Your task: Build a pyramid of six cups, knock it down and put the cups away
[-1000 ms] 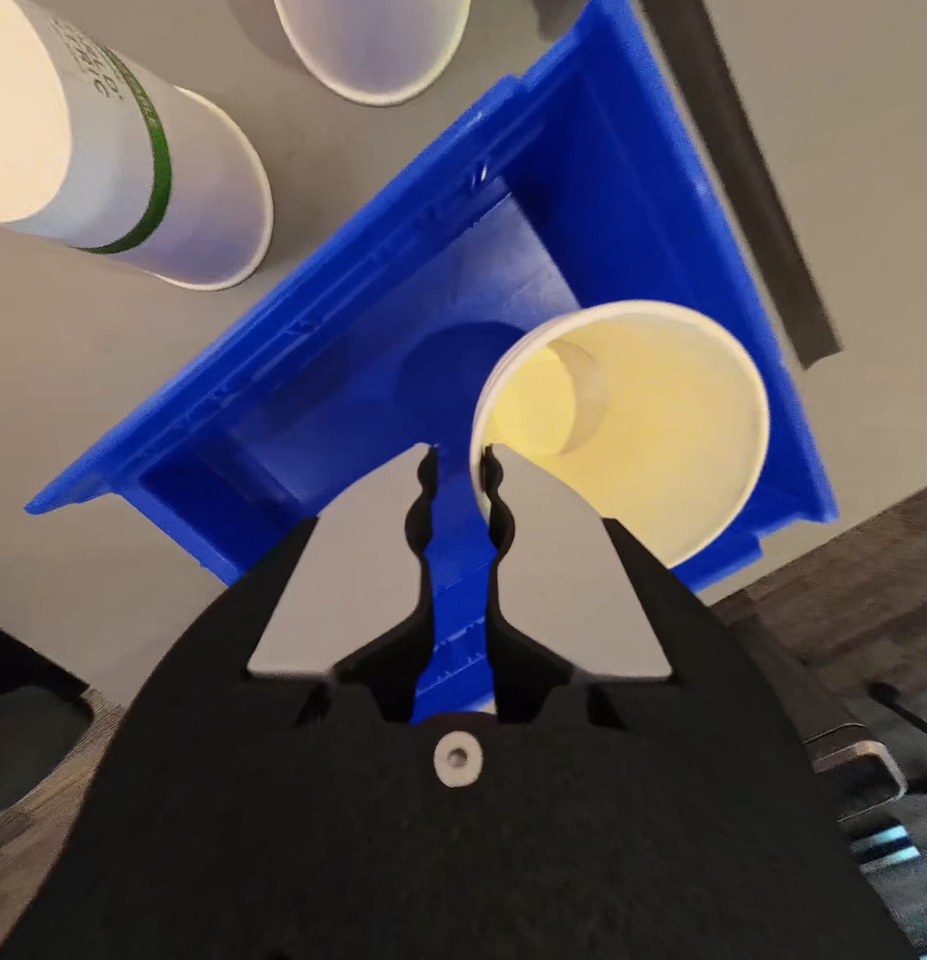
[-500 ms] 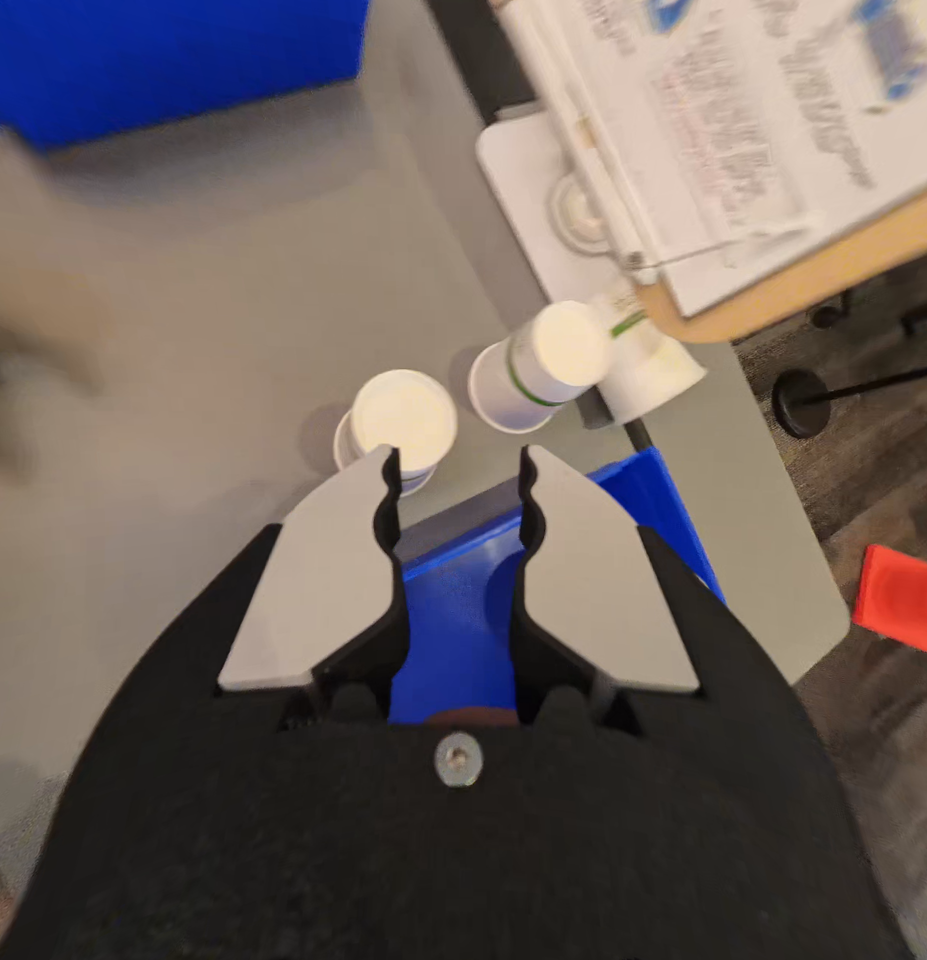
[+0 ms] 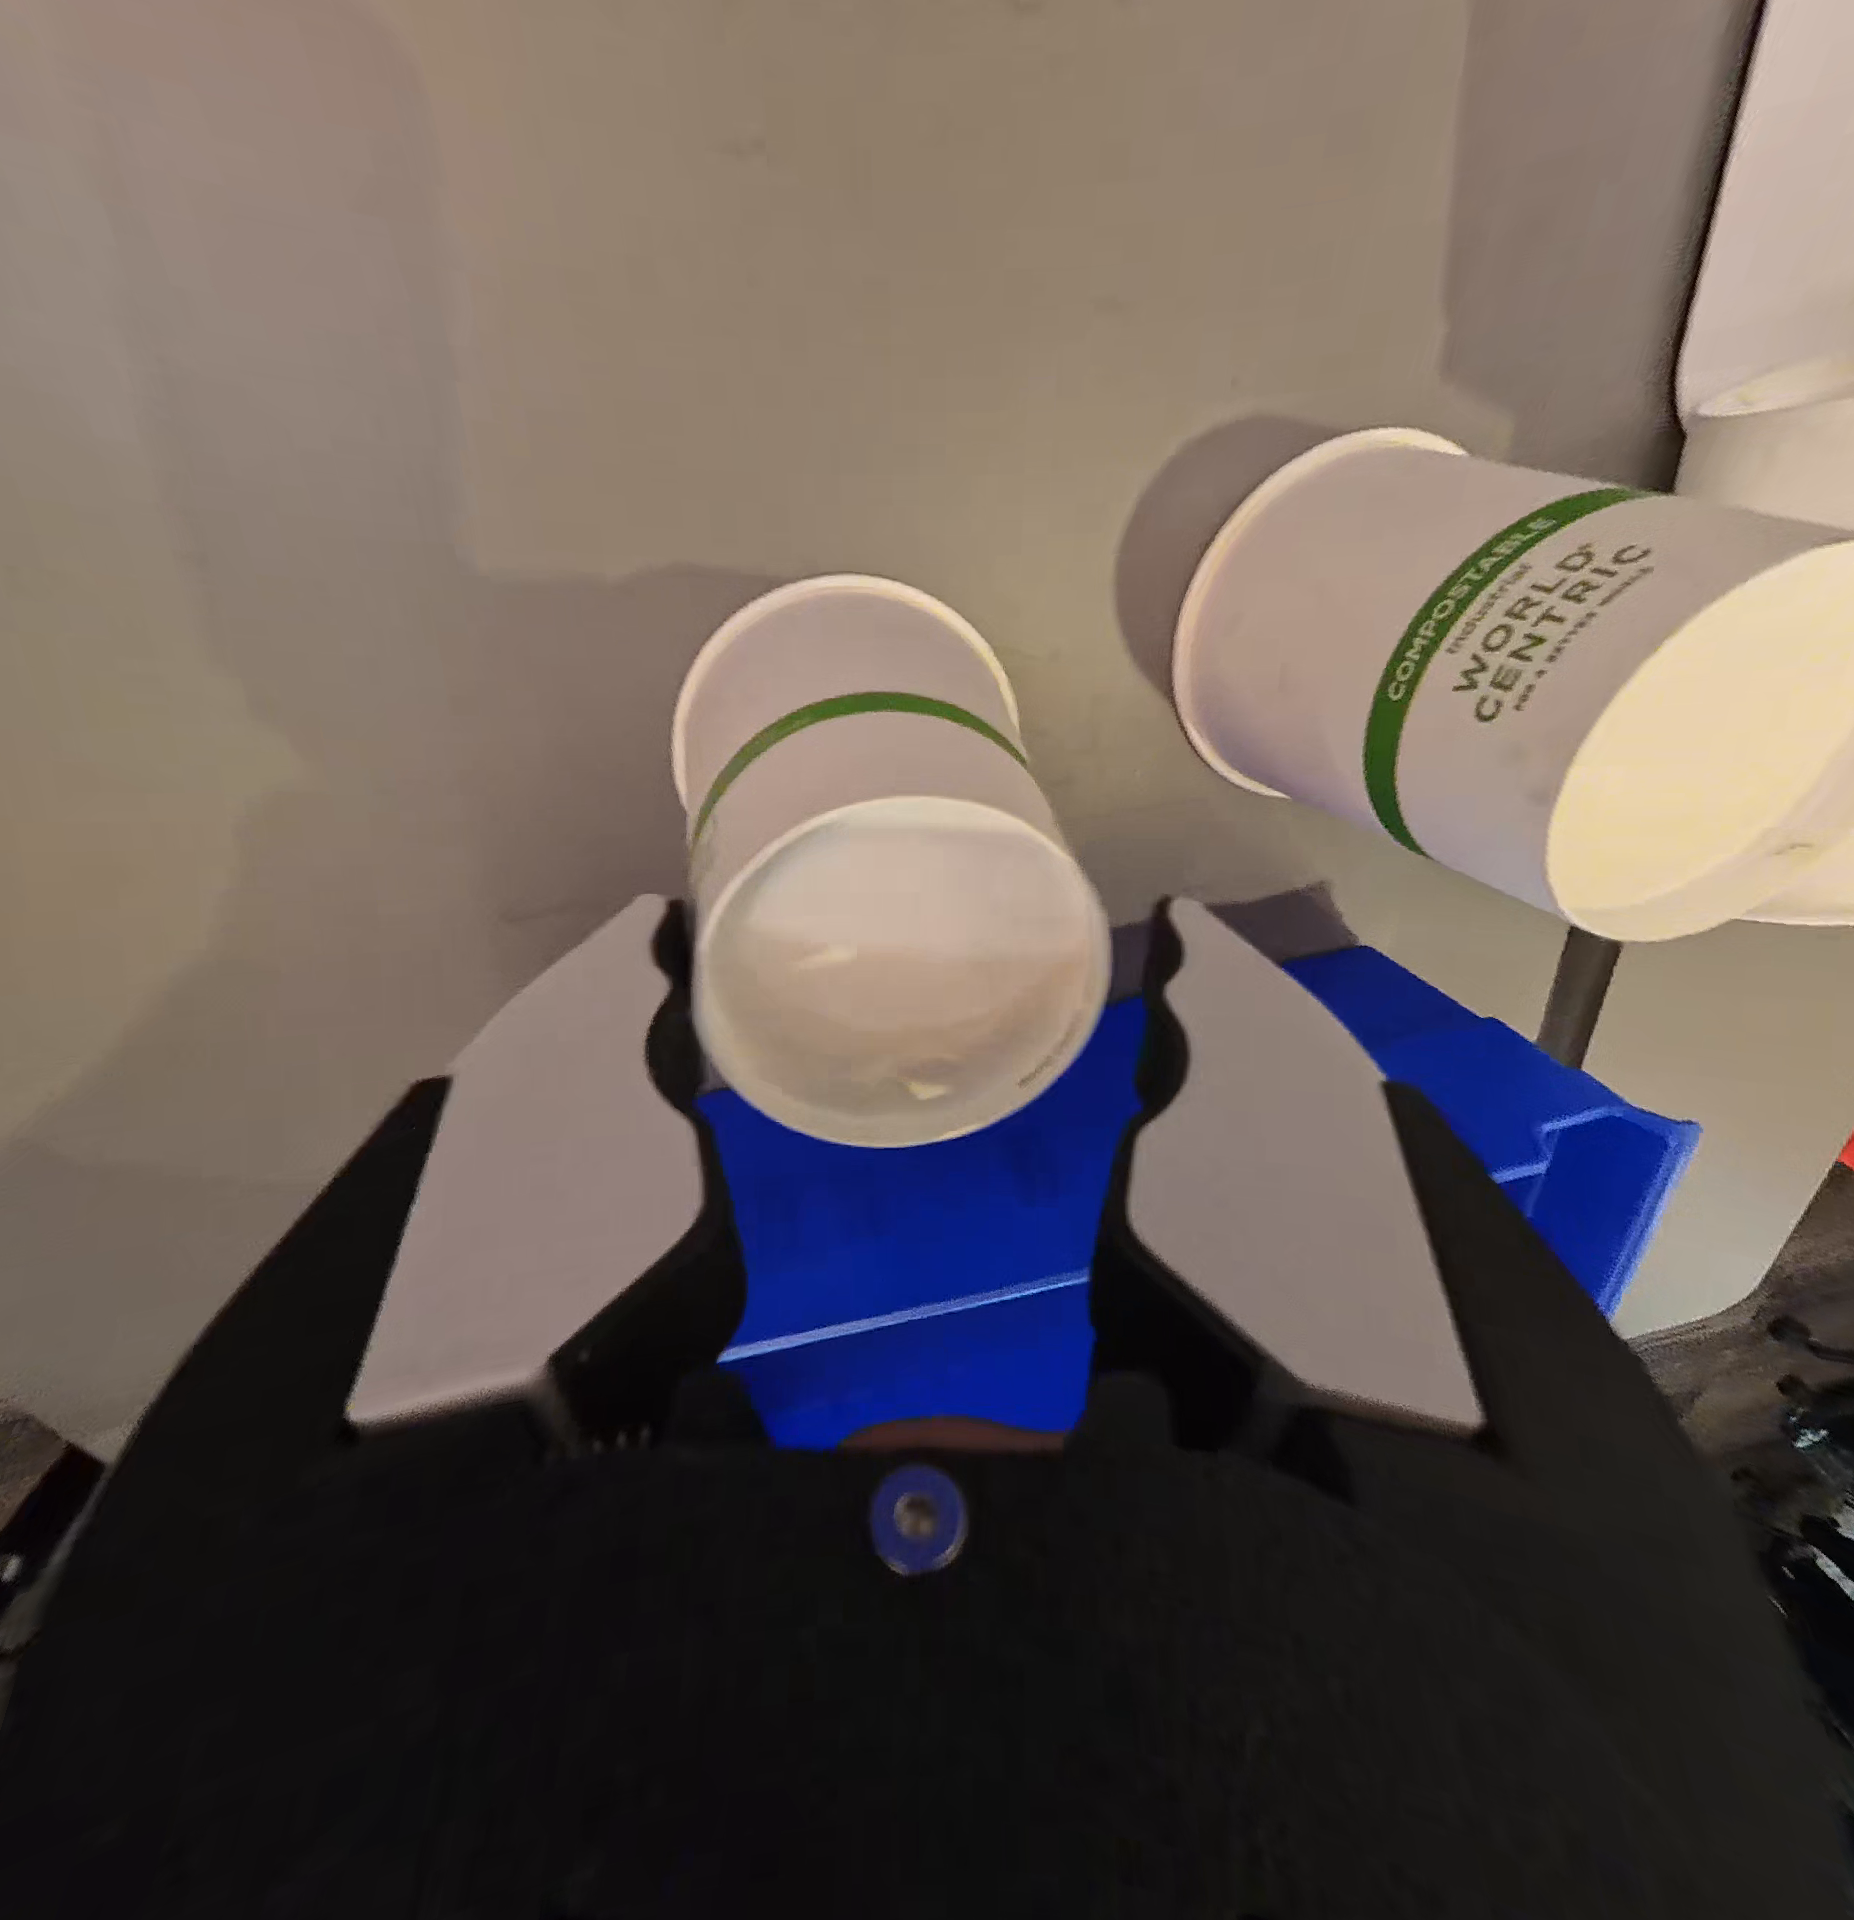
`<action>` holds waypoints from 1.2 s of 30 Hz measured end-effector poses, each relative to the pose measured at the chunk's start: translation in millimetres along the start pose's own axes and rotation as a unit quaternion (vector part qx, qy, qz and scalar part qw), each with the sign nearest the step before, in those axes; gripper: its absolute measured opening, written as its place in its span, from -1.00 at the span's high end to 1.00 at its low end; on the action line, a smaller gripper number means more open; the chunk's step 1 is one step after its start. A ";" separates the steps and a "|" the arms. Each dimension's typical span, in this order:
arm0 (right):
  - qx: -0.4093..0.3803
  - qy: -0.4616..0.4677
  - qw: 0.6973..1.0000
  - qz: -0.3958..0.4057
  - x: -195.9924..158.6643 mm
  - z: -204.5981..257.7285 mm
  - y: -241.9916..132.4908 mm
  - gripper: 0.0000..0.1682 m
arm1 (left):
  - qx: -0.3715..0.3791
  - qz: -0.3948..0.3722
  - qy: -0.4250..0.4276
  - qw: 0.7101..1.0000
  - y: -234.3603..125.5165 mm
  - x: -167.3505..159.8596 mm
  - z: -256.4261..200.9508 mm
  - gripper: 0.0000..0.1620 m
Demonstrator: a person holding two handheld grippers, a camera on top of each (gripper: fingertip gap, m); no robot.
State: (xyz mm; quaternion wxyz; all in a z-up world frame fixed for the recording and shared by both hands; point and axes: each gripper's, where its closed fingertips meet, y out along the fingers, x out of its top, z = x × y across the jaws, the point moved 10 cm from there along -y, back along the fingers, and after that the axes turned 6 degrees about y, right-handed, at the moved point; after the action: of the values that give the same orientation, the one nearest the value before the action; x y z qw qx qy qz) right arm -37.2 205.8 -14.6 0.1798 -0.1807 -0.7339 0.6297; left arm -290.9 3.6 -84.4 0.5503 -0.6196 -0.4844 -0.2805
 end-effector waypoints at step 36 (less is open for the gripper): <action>0.295 0.228 0.707 -0.601 -60.5 112.4 -8.5 0.11 | -0.065 -0.141 0.025 0.987 -22.4 78.5 63.9 0.97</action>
State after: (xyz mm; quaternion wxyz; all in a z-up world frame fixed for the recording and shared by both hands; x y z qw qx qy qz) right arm -40.1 78.3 -24.5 0.7267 0.2229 -0.4005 0.5117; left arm -293.8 85.7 -21.2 0.4752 -0.5725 -0.5339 -0.4017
